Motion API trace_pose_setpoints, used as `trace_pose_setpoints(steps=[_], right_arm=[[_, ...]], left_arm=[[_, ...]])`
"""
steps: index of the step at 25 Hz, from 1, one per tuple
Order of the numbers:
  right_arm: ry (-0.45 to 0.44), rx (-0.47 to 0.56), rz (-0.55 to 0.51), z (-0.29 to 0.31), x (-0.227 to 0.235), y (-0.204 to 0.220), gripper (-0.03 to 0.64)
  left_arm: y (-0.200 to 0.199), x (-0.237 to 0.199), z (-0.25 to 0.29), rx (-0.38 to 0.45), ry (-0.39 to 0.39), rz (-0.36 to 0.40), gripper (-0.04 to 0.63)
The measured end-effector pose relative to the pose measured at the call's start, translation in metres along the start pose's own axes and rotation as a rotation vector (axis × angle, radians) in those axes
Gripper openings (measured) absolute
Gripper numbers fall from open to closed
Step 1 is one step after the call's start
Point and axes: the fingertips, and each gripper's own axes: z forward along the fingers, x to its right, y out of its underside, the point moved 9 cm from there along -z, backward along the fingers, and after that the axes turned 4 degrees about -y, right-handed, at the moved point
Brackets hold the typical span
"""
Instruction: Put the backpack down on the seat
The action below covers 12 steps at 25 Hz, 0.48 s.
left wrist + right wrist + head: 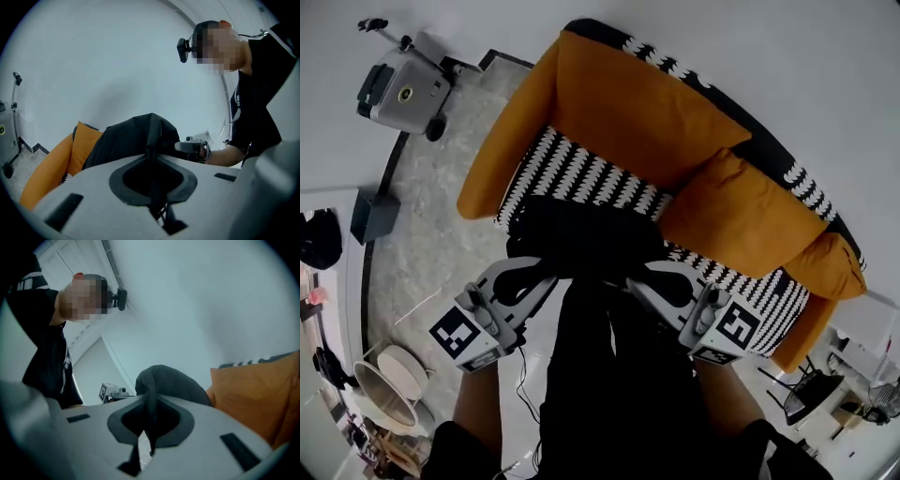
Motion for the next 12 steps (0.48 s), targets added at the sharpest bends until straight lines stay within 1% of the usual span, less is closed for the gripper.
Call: trace_pose_setpoints(steps=[3, 7, 10, 12], right_arm=[[0.001, -0.012, 0.021, -0.008, 0.024, 0.015, 0.028], [0.001, -0.020, 0.027, -0.017, 0.050, 0.028, 0.029], [-0.004, -0.004, 0.036, -0.029, 0.070, 0.033, 0.029], [-0.003, -0.001, 0.048, -0.037, 0.084, 0.036, 0.029]], left_arm=[[0.012, -0.011, 0.023, -0.031, -0.023, 0.004, 0.031], [0.032, -0.023, 0.045, -0.037, -0.048, 0.010, 0.031], [0.040, -0.023, 0.069, -0.046, -0.050, -0.010, 0.031], [0.044, -0.027, 0.087, -0.055, -0.052, -0.002, 0.031]])
